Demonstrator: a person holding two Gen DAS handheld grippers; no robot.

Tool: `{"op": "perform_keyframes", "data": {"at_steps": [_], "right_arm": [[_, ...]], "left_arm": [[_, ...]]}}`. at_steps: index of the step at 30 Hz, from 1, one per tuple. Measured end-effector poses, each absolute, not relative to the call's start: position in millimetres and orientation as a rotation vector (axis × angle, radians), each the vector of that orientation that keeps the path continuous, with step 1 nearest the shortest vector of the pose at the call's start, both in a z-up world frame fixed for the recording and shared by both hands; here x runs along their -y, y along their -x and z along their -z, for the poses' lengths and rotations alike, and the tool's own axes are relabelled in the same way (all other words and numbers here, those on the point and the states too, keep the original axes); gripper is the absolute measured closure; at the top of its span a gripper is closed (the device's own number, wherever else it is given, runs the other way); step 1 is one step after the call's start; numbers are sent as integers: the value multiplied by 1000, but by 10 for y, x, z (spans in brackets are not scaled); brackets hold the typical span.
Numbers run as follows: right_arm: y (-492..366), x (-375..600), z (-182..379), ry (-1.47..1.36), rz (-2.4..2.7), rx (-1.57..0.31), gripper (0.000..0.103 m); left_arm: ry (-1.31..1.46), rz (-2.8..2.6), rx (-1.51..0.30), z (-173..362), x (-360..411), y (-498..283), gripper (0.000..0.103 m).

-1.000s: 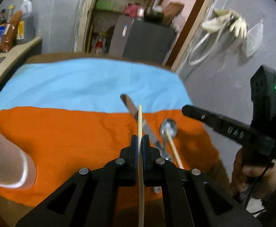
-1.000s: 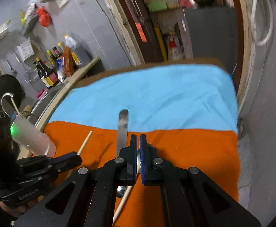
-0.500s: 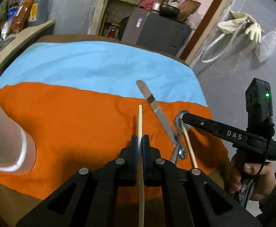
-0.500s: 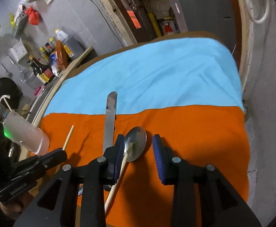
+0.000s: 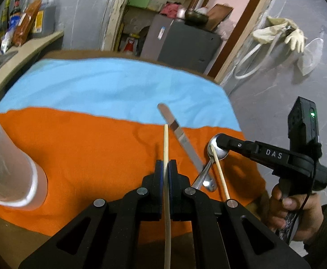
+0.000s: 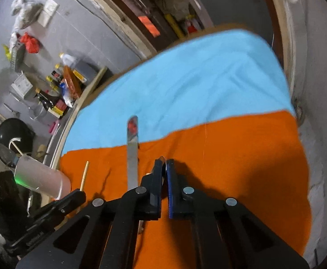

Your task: Organize utensils

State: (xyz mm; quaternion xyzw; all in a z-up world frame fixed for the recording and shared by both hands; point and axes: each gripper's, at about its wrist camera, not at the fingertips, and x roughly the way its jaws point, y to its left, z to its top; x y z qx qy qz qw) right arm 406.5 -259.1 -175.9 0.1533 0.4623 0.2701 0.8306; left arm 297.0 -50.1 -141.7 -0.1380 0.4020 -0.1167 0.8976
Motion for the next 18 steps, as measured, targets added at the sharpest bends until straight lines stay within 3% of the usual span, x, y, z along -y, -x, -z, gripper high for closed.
{"op": "perform_keyframes", "data": {"at_steps": [10, 18], "right_arm": [[-3402, 2339, 899, 6, -458, -589, 102], [-3079, 2222, 389, 59, -420, -431, 102]], "left_arm": [[299, 259, -561, 753, 405, -2627, 101], [325, 260, -424, 179, 108, -2421, 101]]}}
